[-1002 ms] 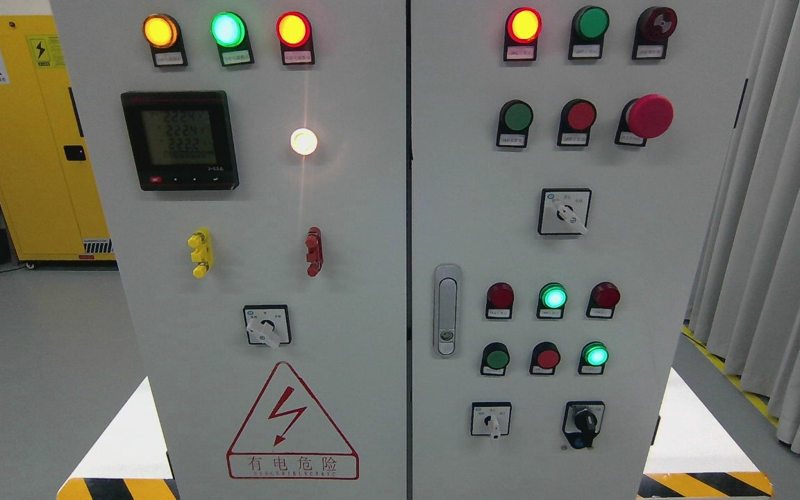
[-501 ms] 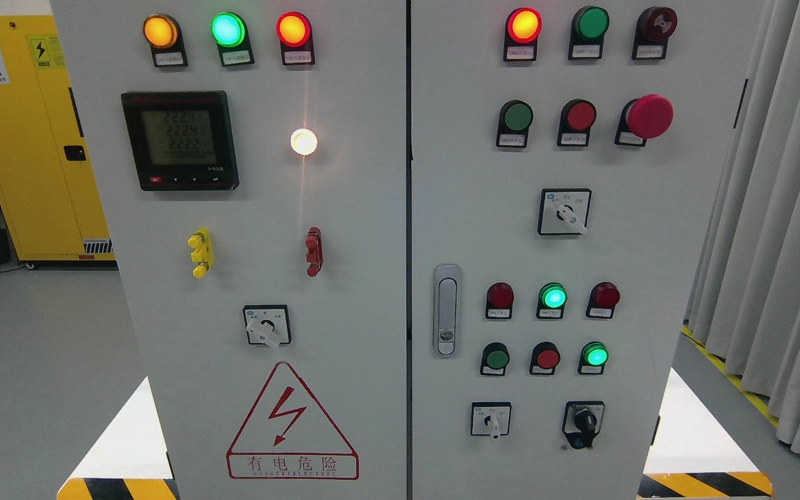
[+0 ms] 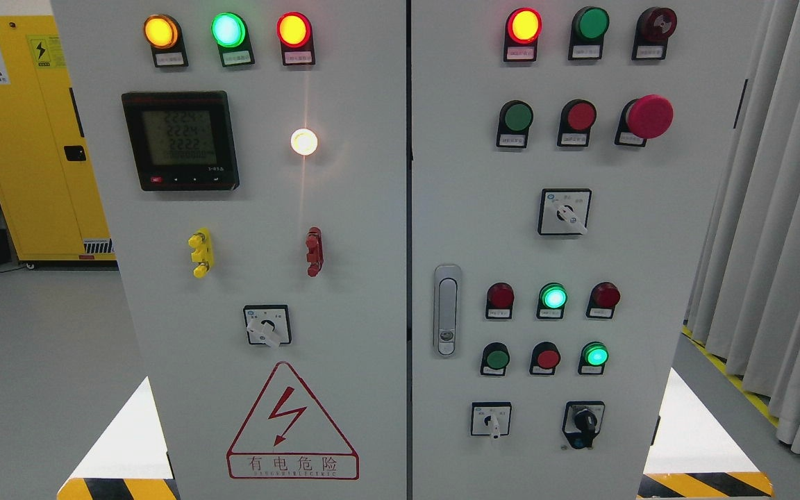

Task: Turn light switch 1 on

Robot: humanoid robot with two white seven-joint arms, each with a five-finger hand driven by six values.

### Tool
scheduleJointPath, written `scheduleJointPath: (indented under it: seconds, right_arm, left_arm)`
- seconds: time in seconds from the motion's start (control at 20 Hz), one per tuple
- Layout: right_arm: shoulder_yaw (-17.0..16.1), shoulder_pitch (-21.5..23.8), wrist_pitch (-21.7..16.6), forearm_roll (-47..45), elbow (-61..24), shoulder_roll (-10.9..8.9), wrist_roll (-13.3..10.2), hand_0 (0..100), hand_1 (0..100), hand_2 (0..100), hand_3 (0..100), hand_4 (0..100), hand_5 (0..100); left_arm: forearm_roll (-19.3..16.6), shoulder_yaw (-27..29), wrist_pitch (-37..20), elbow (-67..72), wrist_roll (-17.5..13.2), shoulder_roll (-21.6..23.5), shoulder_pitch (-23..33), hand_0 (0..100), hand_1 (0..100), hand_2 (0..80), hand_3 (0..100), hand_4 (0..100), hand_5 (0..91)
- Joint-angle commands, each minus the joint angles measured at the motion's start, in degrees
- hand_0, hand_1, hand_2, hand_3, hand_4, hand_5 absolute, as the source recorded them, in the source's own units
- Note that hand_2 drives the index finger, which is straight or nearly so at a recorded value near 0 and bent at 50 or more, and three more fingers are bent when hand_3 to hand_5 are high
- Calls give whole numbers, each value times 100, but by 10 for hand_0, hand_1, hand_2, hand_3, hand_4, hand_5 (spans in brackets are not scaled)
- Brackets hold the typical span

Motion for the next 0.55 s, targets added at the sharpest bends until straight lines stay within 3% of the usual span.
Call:
scheduleJointPath:
  seconds: [0.0, 0.5]
  right_arm:
    - [0, 0, -3, 0, 0, 0, 4, 0, 500, 40, 0, 0, 0]
    - [0, 0, -3, 0, 0, 0, 4, 0, 500, 40, 0, 0, 0]
  left_arm:
    - [1, -234, 195, 987, 5, 29, -319, 302, 133, 0, 0, 0, 0]
    - [-8, -234, 267, 1005, 14, 20, -363, 284, 121, 0, 0, 0, 0]
